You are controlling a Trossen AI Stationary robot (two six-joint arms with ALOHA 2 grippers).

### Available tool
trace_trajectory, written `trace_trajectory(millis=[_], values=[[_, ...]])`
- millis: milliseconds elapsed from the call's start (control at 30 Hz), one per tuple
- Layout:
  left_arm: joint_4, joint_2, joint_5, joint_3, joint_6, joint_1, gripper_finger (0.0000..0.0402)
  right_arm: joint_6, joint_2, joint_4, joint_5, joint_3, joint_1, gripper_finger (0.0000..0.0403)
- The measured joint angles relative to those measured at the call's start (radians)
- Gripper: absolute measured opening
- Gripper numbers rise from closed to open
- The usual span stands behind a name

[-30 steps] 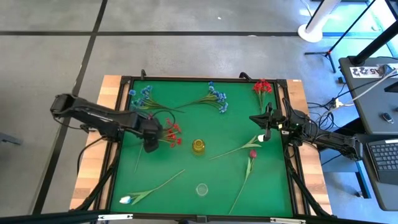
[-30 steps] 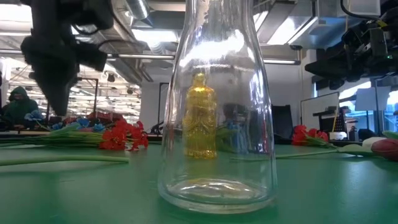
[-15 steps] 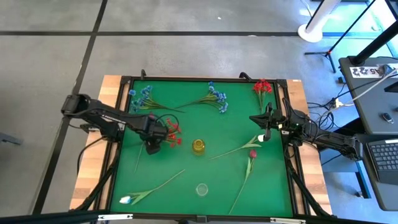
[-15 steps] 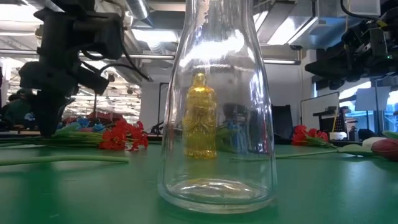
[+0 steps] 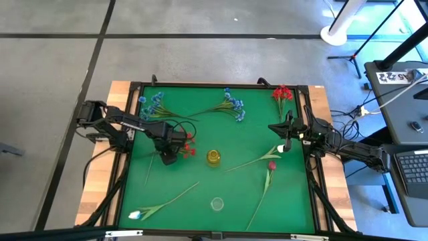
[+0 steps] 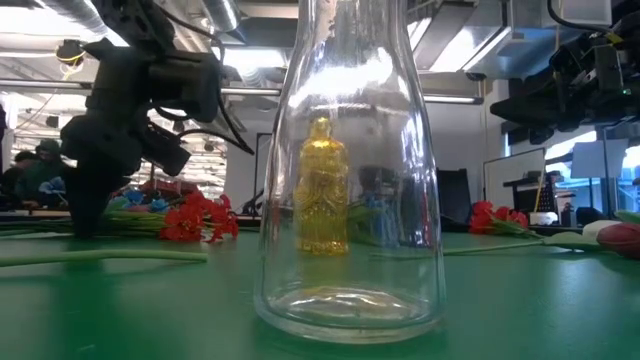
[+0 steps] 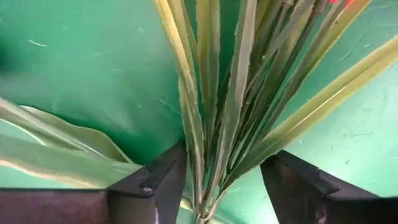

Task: Sort flowers into vase by color
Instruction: Put the left red flowers into the yellow vase

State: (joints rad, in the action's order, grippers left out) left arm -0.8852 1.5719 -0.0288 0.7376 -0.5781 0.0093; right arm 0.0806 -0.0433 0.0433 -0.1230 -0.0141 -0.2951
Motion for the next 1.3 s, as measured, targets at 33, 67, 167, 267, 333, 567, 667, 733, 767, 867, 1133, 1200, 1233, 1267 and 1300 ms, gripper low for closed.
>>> trace_trajectory(millis=[33, 67, 167, 267, 333, 567, 667, 733, 767, 867, 1133, 1200, 1233, 1267, 1300], values=[[0.002, -0.007, -0.001, -0.002, -0.001, 0.0, 0.0179, 0.0, 0.0, 0.0, 0.0, 0.0, 0.0, 0.001], [0.004, -0.01, -0.001, -0.003, -0.004, 0.0, 0.0168, 0.0, 0.0, 0.0, 0.0, 0.0, 0.0, 0.001], [0.007, -0.024, -0.007, 0.003, -0.017, 0.0, 0.0125, 0.0, 0.0, 0.0, 0.0, 0.0, 0.0, 0.001], [0.004, -0.032, -0.003, 0.011, -0.029, -0.001, 0.0072, 0.0, 0.0, 0.0, 0.0, 0.0, 0.0, 0.001], [0.002, -0.032, 0.002, 0.024, -0.041, 0.0, 0.0034, 0.0, 0.0, 0.0, 0.0, 0.0, 0.0, 0.001], [-0.065, -0.042, 0.04, 0.122, -0.042, -0.001, 0.0014, 0.0, 0.0, 0.0, 0.0, 0.0, 0.0, 0.001], [-0.122, -0.067, 0.077, 0.186, -0.042, 0.0, 0.0009, 0.0, 0.0, 0.0, 0.0, 0.0, 0.0, 0.001], [-0.136, -0.102, 0.101, 0.232, -0.042, 0.0, 0.0008, 0.0, 0.0, 0.0, 0.0, 0.0, 0.0, 0.001], [-0.136, -0.126, 0.118, 0.253, -0.042, 0.0, 0.0008, 0.0, 0.0, 0.0, 0.0, 0.0, 0.0, 0.001], [-0.122, -0.201, 0.162, 0.304, -0.042, -0.001, 0.0007, 0.0, 0.0, 0.0, 0.0, 0.0, 0.0, 0.001], [0.291, -0.406, 0.238, 0.288, 0.023, -0.004, 0.0008, 0.0, 0.0, 0.0, 0.0, 0.0, 0.0, 0.001], [0.462, -0.421, 0.237, 0.265, 0.074, -0.004, 0.0008, 0.0, 0.0, 0.0, 0.0, 0.0, 0.0, 0.001], [0.541, -0.423, 0.232, 0.254, 0.102, -0.006, 0.0008, 0.0, 0.0, 0.0, 0.0, 0.0, 0.0, 0.001], [0.607, -0.423, 0.225, 0.242, 0.132, -0.01, 0.0008, 0.0, 0.0, 0.0, 0.0, 0.0, 0.0, 0.001], [0.666, -0.423, 0.217, 0.233, 0.163, -0.014, 0.0008, 0.0, 0.0, 0.0, 0.0, 0.0, 0.0, 0.001]])
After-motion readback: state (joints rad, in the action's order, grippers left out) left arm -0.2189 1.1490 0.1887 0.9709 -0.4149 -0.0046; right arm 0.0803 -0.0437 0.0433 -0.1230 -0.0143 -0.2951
